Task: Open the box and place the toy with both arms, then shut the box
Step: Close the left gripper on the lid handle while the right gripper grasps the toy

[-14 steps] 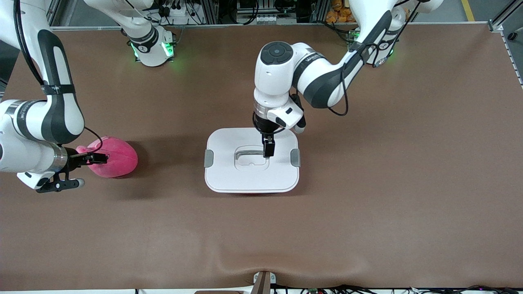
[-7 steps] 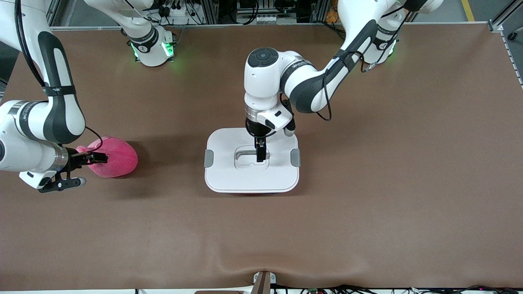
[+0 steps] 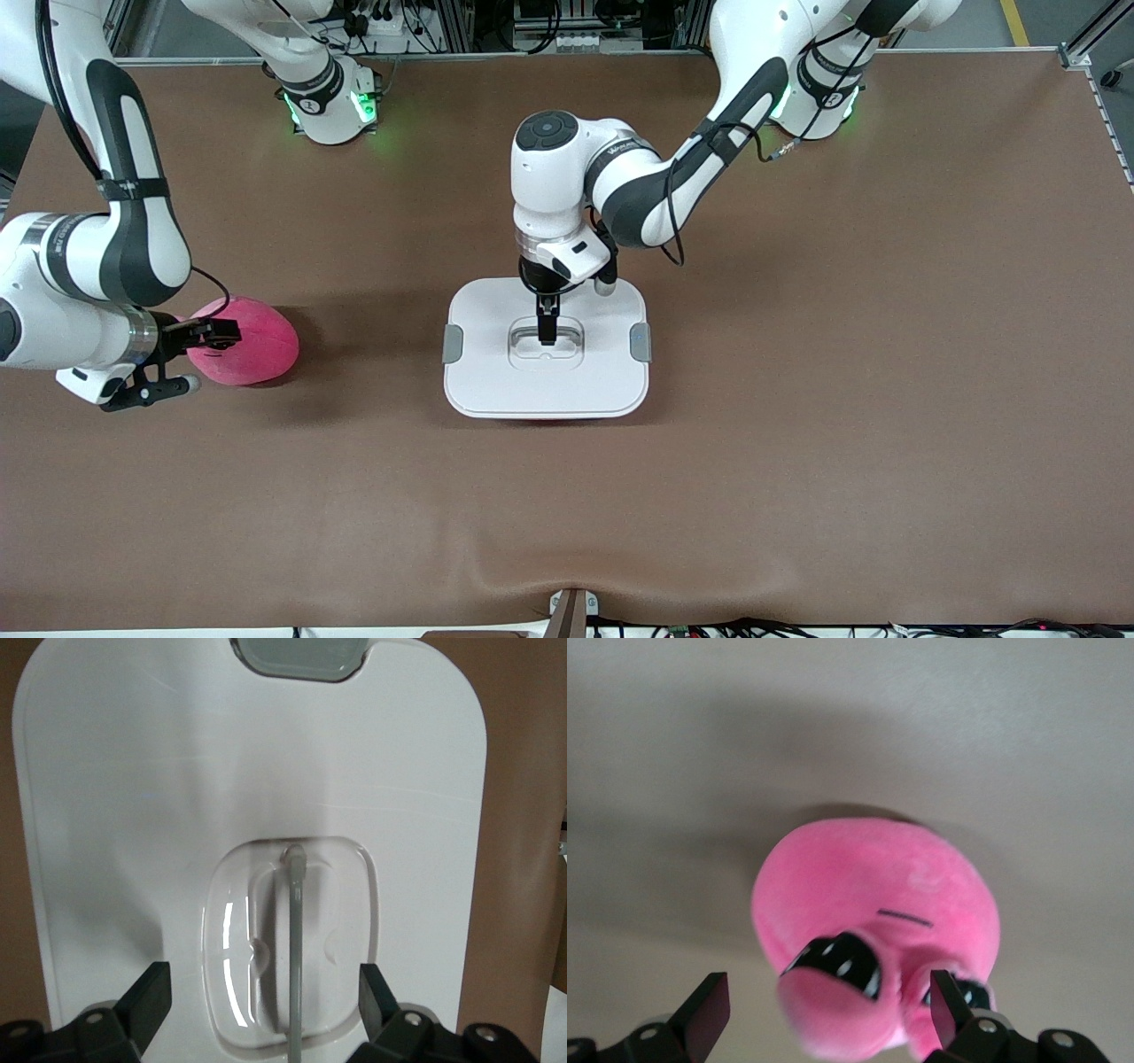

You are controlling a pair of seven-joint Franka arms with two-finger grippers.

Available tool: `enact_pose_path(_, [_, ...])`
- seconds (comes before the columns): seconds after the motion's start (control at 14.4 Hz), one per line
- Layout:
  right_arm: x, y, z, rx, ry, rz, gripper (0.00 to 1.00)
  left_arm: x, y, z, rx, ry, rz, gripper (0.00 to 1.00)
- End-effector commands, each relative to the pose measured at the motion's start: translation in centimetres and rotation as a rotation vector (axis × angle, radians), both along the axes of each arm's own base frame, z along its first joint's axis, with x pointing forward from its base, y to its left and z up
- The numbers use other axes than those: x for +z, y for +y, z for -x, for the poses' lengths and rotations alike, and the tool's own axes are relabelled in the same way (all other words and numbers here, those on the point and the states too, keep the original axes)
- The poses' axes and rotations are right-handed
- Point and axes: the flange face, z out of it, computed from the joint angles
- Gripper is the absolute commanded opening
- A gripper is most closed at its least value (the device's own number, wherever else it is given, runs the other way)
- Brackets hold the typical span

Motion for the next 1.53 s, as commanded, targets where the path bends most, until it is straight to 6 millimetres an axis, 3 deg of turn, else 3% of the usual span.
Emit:
enact_pose_path(0.0, [1.1,0.8,1.2,0.028,0.019,-0.007,1.00,-0.1,-0.3,-0.6,-0.017,-0.029,-0.006,0.89])
enact_pose_path(0.56, [-1.7,-0.1,1.8,0.015,0.065,-0.010,1.00,-0.3,-0.5,-0.7,-0.018,-0.032,0.005,0.76])
enact_pose_path(0.69, [-3.0,-1.1,1.7,-0.004,0.076,-0.015,1.00,-0.2,-0.4,-0.8,-0.015,-0.033,0.006,0.69])
enact_pose_path(1.04, [-3.9,-1.2,2.0,-0.015,0.102,-0.034,1.00,-0.1,-0.4,-0.9,-0.012,-0.038,0.015,0.51])
enact_pose_path(1.32, [-4.2,-1.2,2.4,-0.017,0.131,-0.038,1.00,0.3,-0.3,-1.1,-0.010,-0.043,0.020,0.43])
enact_pose_path(1.46, [-4.2,-1.2,2.3,-0.017,0.126,-0.038,0.65,0.3,-0.1,-1.3,-0.007,-0.043,0.020,0.39])
